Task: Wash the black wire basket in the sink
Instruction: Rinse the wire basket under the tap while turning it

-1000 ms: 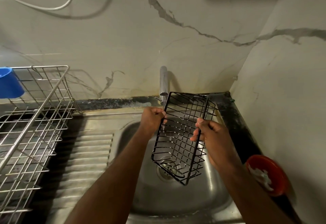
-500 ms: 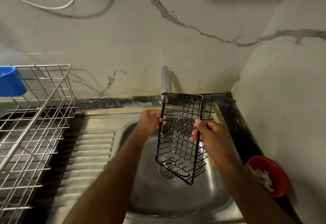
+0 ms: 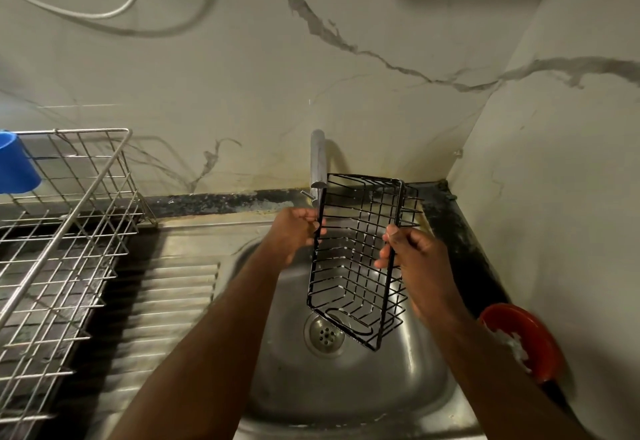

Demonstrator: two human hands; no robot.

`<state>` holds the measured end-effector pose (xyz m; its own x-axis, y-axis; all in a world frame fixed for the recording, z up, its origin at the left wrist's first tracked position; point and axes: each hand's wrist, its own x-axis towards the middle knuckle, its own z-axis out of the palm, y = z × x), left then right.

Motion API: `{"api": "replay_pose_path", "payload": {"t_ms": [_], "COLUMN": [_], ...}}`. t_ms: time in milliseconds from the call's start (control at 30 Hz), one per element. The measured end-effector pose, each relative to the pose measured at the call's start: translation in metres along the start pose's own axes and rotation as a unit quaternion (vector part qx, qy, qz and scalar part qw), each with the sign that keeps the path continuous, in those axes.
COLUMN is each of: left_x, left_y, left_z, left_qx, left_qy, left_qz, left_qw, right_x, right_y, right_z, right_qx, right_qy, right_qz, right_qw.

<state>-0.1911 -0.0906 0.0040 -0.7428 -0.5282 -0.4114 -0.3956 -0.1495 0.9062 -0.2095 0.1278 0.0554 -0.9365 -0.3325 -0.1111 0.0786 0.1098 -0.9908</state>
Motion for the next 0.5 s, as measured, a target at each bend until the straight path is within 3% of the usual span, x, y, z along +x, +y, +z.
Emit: {"api": "replay_pose_path", "payload": {"t_ms": [500], "left_x": [0.013], "left_y": [0.004], "left_z": [0.003], "left_qx": [-0.035], "left_qy": [-0.014], "left_qz": [0.005], "left_qw": [0.999], "right_x": [0.003], "right_y": [0.002], "right_z": [0.004], "right_qx": [0.022], "right_qy": [0.011], "right_qz": [-0.003], "right_qw": [1.0]}}
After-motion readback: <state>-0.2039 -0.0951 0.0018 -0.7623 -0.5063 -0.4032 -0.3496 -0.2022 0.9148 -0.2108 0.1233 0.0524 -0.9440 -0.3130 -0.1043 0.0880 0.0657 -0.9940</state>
